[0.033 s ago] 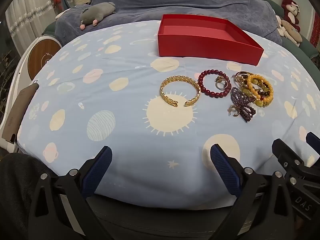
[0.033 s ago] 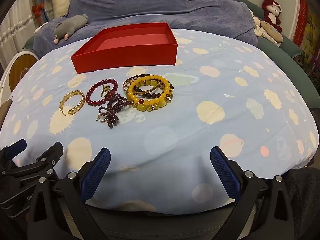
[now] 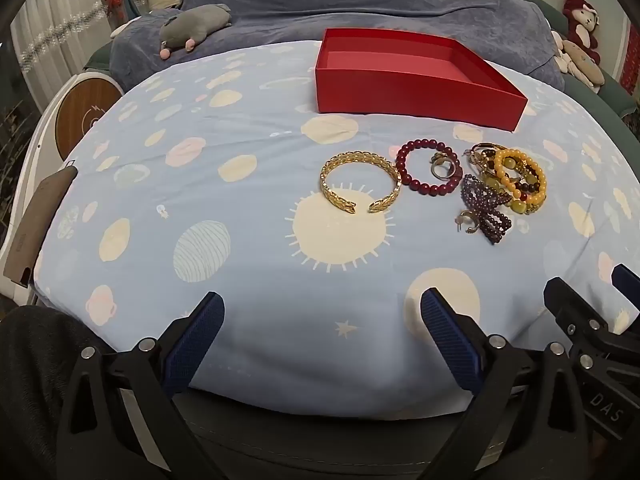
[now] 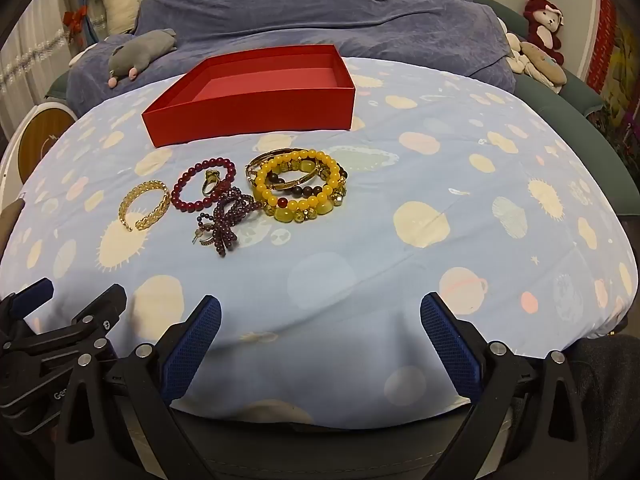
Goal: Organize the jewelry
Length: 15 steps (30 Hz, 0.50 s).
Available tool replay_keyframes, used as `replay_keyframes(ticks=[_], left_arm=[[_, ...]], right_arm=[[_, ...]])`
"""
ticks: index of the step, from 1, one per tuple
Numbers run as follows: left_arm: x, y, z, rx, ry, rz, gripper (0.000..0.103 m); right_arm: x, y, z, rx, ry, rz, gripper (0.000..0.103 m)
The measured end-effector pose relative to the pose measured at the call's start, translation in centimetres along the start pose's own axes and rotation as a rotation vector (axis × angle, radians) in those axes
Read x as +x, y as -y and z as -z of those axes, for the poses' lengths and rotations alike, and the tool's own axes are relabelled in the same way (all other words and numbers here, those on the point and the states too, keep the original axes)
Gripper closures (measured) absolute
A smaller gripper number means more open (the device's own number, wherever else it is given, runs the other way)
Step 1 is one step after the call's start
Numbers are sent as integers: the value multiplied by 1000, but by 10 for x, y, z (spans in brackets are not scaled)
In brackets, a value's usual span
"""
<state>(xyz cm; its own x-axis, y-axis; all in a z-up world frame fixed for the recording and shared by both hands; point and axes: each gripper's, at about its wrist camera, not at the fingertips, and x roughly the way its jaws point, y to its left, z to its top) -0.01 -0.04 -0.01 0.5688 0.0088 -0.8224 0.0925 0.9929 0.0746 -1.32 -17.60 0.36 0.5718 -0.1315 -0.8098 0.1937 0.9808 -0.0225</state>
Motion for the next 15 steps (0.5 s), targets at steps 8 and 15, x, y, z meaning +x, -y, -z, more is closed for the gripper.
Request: replay_keyframes(ticks=[8,15], left_arm=[[0,-1,0,-5,-3,11,9],[1,-2,0,-5,-5,17,9]], right_arm=[[0,0,0,2,-1,-4,7],[0,0,1,2,-1,-5,7]])
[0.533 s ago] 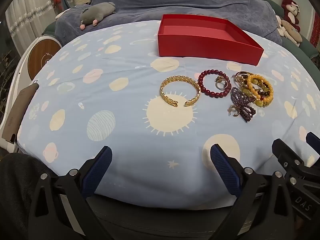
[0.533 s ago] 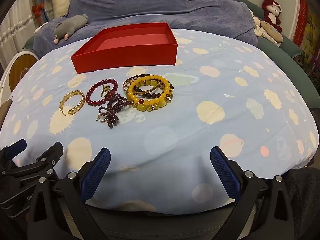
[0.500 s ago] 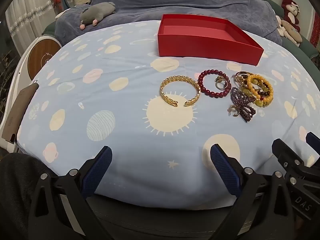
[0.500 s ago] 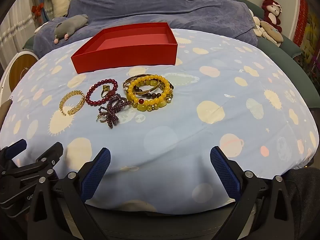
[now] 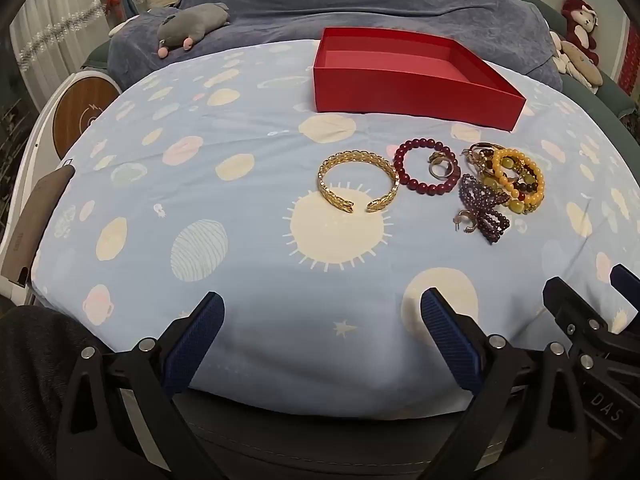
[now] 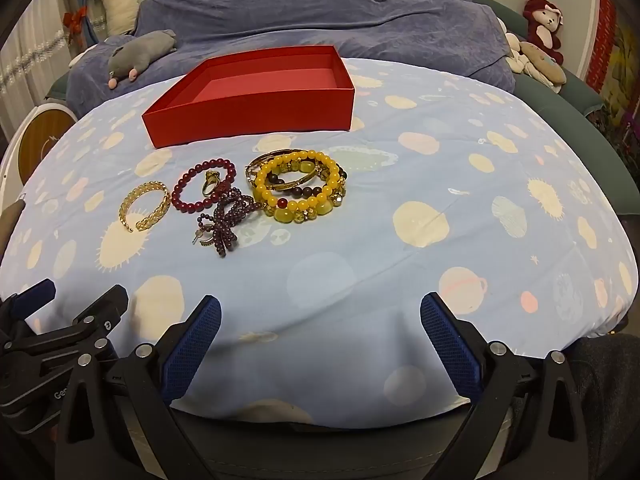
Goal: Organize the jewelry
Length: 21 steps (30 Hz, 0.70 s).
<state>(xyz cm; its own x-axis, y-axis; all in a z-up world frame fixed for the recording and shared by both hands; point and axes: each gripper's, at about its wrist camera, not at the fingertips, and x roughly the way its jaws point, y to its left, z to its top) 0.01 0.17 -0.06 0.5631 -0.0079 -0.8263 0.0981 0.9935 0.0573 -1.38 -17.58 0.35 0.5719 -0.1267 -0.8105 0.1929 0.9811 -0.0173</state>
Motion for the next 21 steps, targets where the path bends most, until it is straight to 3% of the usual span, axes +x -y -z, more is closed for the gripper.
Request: replay_keyframes(ticks=[21], left_arm=[[1,1,1,0,4,-10,9]], right_arm=[[-1,-1,1,-2,1,1,7]])
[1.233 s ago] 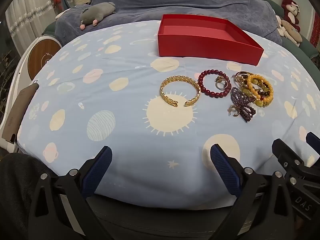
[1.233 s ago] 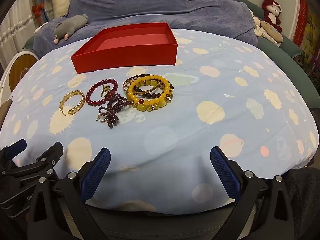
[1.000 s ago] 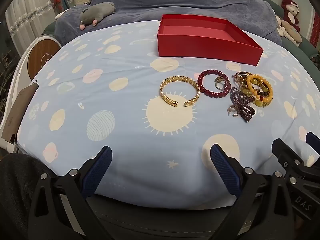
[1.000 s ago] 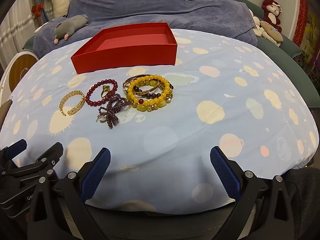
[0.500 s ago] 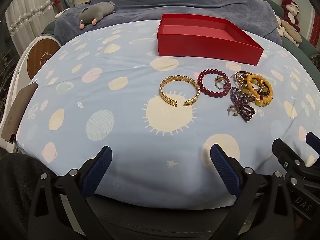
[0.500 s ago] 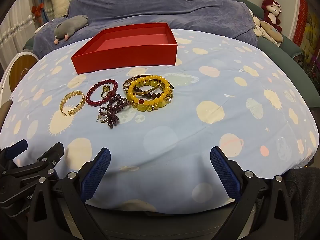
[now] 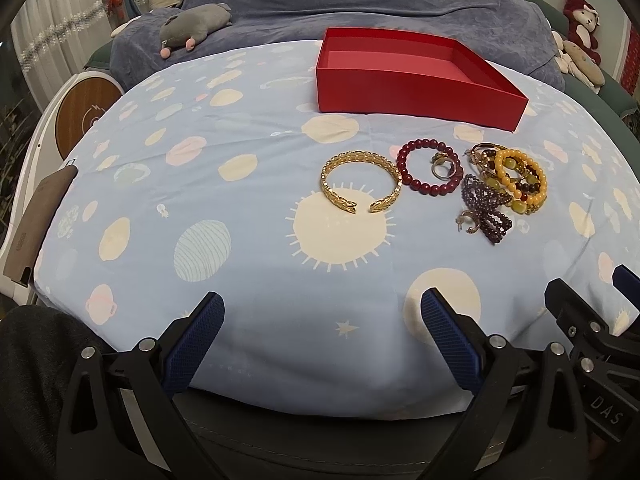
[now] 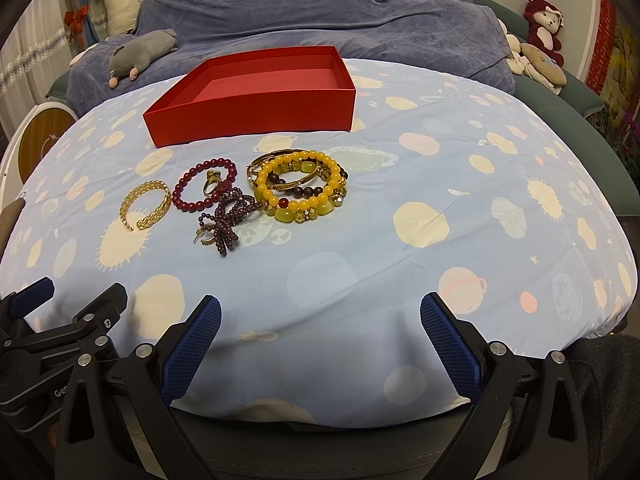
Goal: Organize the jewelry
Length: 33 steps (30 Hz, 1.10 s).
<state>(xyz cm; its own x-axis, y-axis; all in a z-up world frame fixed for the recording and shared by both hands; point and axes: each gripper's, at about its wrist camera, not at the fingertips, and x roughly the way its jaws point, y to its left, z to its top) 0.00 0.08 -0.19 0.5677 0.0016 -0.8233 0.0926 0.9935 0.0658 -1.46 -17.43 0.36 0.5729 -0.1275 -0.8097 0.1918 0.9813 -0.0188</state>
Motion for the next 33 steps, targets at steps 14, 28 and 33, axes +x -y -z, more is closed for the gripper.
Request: replay_keyframes(ticks=[14,28,33], left_arm=[[1,0,0,-1,-6,6,9],[1,0,0,-2,-6,6,9],[1,-6,-1,-32,-5,12,9]], right_arm=[[0,0,0,-1,1,0,7],[-1,-1,0,-2,2,0,7],[-1,-1,-1,17,3,0,7]])
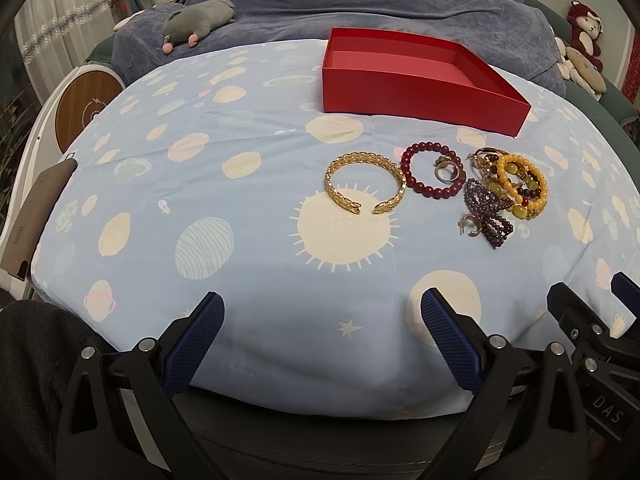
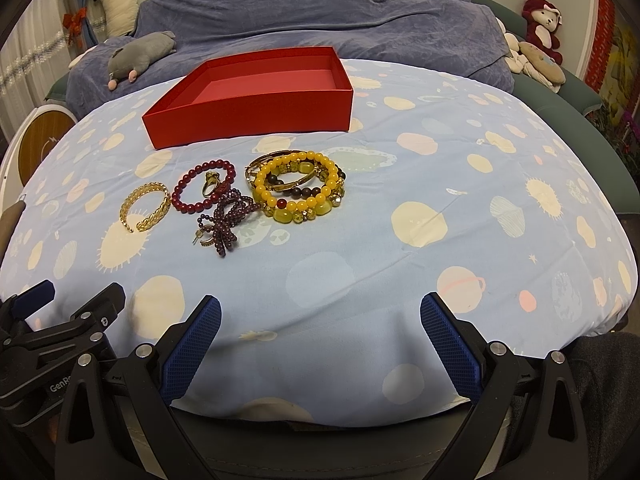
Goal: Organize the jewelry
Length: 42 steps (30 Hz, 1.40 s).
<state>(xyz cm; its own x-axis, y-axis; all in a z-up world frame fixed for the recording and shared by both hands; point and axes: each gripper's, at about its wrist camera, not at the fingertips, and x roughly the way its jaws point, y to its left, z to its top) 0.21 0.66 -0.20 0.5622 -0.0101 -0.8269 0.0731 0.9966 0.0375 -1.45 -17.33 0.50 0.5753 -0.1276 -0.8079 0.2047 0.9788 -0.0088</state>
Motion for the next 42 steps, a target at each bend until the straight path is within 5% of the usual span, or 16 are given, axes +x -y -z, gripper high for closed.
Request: replay_keyframes(ticks=[42], left_arm=[[-1,-3,-2,0,3,-15,9]], right_arm=[[-2,2,1,-12,6,2,7]])
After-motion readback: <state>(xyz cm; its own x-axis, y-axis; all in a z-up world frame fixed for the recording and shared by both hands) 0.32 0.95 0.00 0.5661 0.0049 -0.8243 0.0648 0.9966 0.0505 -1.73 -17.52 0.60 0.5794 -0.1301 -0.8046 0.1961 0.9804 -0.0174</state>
